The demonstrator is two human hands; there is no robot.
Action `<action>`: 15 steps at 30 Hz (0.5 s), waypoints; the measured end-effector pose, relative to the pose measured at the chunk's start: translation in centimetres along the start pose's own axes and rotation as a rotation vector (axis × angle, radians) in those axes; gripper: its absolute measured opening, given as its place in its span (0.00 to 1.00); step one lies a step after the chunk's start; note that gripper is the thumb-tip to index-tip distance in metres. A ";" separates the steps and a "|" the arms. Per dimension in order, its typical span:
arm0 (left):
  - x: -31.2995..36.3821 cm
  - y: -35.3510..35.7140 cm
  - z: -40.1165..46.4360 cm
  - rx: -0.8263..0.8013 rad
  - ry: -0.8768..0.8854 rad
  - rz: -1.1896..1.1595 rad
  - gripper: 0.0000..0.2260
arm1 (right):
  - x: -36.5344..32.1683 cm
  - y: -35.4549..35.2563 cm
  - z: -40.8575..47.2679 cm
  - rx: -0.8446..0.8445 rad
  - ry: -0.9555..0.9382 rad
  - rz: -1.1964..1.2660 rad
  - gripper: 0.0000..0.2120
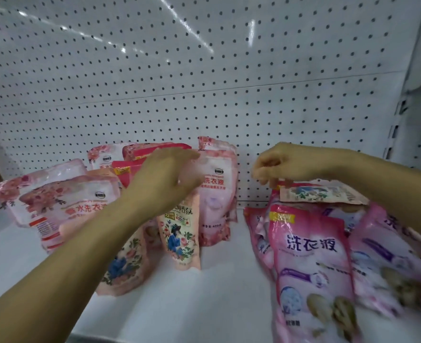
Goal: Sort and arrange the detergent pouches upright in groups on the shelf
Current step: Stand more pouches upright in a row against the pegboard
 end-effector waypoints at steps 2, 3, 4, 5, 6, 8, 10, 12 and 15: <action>1.9 0.9 -0.4 0.075 0.087 -0.072 0.21 | 2.6 0.2 -2.3 -0.180 0.051 -0.092 0.08; 3.2 1.5 -0.6 0.077 0.130 -0.121 0.21 | 3.6 0.5 -3.2 -0.237 0.076 -0.125 0.07; 4.6 2.2 -0.7 0.058 0.171 -0.159 0.21 | 4.3 1.0 -3.9 -0.263 0.099 -0.155 0.06; 6.0 3.0 -0.7 0.025 0.202 -0.184 0.21 | 5.0 1.4 -4.3 -0.251 0.112 -0.178 0.06; 7.3 4.0 -0.6 -0.017 0.213 -0.204 0.23 | 5.3 1.8 -4.6 -0.215 0.108 -0.207 0.07; 9.6 5.7 -0.5 -0.103 0.157 -0.298 0.30 | 5.4 2.3 -5.0 -0.123 0.064 -0.229 0.09; 10.9 7.1 -0.6 -0.147 0.009 -0.512 0.38 | 4.5 2.1 -5.8 -0.060 -0.008 -0.084 0.08; 11.7 7.6 -1.2 -0.139 -0.159 -0.760 0.40 | 2.7 1.3 -6.9 -0.003 -0.076 0.064 0.06; 11.9 6.9 -2.2 -0.068 -0.334 -1.185 0.19 | -0.4 0.1 -8.4 0.082 -0.169 0.145 0.04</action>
Point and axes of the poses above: each hand's wrist, its own z-axis towards the middle knuckle, its own y-axis out of the palm, x = y × z, the point moved 1 cm from there along z, towards the middle knuckle, and after that the axes turned 3 degrees about -z, right-handed, at the moved point
